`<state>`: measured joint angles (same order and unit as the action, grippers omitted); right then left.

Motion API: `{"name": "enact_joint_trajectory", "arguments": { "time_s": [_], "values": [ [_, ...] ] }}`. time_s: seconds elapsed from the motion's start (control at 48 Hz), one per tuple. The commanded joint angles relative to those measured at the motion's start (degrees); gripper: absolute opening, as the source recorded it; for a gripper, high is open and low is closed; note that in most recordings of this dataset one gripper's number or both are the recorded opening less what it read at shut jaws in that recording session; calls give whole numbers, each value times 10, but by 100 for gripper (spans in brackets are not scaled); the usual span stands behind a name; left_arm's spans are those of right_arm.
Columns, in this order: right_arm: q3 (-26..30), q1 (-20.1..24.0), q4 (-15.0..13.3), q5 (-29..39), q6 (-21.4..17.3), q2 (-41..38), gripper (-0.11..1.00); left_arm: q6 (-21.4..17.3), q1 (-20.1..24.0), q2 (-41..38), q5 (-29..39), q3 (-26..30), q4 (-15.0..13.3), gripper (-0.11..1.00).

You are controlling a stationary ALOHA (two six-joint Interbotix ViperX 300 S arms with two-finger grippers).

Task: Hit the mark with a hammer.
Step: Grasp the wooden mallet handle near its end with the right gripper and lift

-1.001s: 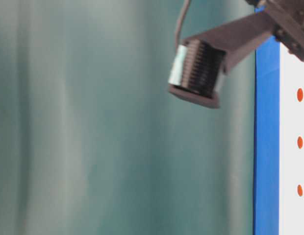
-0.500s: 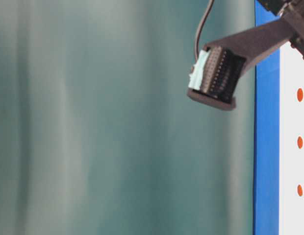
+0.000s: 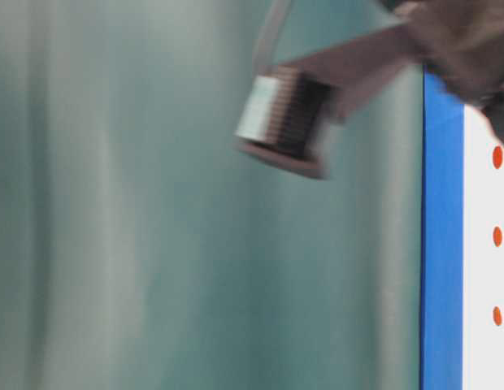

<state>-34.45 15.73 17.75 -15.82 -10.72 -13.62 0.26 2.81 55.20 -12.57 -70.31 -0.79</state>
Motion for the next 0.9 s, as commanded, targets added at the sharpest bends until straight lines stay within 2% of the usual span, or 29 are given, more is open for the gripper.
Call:
{"name": "enact_joint_trajectory", "arguments": {
  "time_s": [0.0,0.354,0.626,0.876],
  "values": [
    [-1,-6,-2,-4,9,60,10,2,1,-2,1,8,0,0],
    [-12,-21,-3,60,59,206,10,2,1,0,8,8,0,0],
    [-15,-43,-5,67,65,212,10,3,1,0,8,8,0,0],
    [-15,-108,-27,69,91,212,10,19,1,0,5,8,-1,0]
  ]
}}
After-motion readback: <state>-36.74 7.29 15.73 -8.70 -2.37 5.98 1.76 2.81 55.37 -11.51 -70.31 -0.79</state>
